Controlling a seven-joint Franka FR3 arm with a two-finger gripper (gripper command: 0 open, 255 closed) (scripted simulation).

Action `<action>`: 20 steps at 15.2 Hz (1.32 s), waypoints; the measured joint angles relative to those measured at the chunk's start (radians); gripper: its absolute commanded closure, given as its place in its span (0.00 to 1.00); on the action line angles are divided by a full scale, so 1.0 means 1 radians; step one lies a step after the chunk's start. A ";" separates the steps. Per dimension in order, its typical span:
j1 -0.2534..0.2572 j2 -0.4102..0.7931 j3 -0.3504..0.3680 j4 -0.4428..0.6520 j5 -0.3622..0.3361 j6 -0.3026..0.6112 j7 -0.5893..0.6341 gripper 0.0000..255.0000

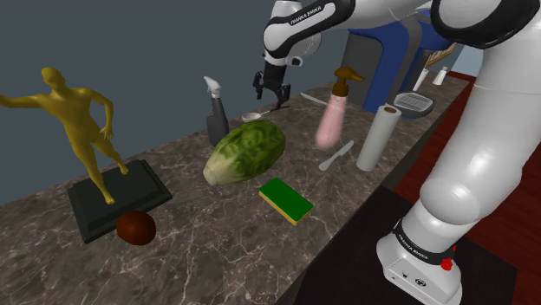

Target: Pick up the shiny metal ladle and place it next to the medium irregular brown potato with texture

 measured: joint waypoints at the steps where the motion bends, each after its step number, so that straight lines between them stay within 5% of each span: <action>1: -0.002 0.021 -0.009 0.011 -0.006 0.010 0.029 0.00; 6: 0.001 0.163 -0.051 0.145 -0.033 0.020 0.161 0.00; 19: 0.005 0.226 -0.059 0.135 -0.040 0.093 0.177 0.00; 20: 0.005 0.226 -0.059 0.135 -0.040 0.093 0.177 1.00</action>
